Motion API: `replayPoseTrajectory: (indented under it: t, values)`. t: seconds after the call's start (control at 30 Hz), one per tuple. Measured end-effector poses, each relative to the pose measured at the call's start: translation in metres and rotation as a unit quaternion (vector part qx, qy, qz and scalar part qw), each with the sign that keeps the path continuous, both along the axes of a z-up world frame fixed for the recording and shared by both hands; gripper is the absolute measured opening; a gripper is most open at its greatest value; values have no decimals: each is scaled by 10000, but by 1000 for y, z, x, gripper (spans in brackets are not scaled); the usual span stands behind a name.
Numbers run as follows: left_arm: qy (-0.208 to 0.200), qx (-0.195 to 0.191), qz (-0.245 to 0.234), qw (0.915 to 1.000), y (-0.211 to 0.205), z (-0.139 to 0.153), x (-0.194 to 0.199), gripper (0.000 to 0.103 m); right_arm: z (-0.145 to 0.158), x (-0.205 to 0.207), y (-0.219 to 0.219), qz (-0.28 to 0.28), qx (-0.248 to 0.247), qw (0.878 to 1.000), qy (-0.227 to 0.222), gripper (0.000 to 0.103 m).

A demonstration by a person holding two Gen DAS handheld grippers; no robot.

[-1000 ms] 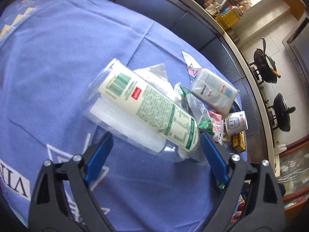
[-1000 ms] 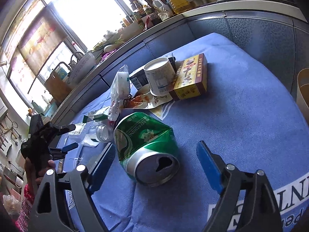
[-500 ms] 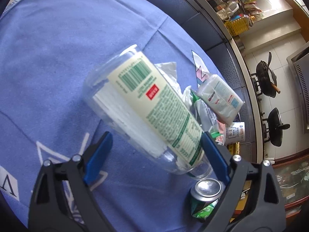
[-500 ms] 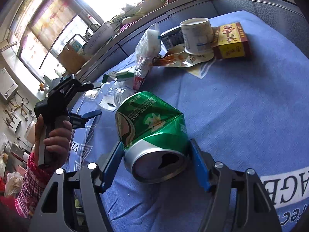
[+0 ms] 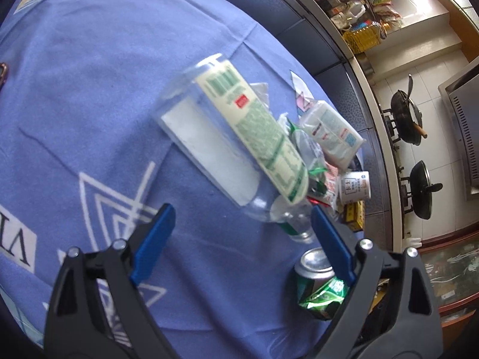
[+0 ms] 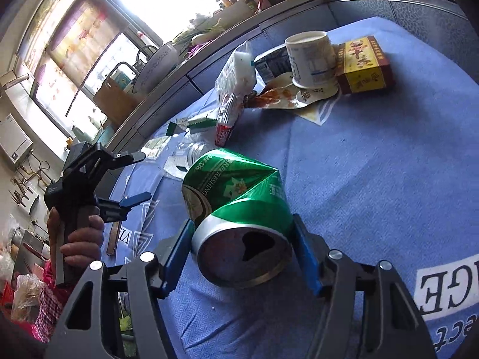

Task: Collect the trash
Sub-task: 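Grasp the clear plastic bottle neck with the left tool while the right tool grasps the green can, then lift the bottle with the left tool while the right tool lifts the crushed can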

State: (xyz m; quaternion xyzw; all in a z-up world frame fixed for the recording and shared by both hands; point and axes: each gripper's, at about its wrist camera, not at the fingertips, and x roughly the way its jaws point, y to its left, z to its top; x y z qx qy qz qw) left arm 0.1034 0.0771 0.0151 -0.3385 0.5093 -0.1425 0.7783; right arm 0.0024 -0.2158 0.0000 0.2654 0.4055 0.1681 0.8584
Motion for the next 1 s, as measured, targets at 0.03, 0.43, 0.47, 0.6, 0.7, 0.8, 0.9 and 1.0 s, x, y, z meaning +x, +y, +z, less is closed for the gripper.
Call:
replayPoseTrajectory:
  t: [0.03,0.43,0.47,0.6,0.7,0.8,0.9,1.0]
  values:
    - [-21,-47,-113,9999,-9,3,-2,88,2,-2,-5,-74,47,10000,-26,65]
    - [320,104,-345,9988,-103,0,27,88,7,-24,-42,-525,216,9983,-150,65]
    - [427,74,-277,9987,-104,-5,29,87,7,-26,-46,-572,244,9979,-158,65]
    - [572,182,-83,9982,-107,-14,30,82,5,-34,-61,-719,368,9966,-139,65]
    - [603,199,88,9979,-103,-15,33,68,4,-35,-64,-747,420,9962,-149,65]
    - [693,100,264,9972,-91,-20,34,49,6,-37,-63,-735,454,9961,-184,65]
    - [657,58,294,9974,-81,-23,31,39,7,-37,-61,-699,467,9963,-204,65]
    - [545,170,245,9981,-77,-23,23,39,6,-36,-56,-650,450,9967,-195,65]
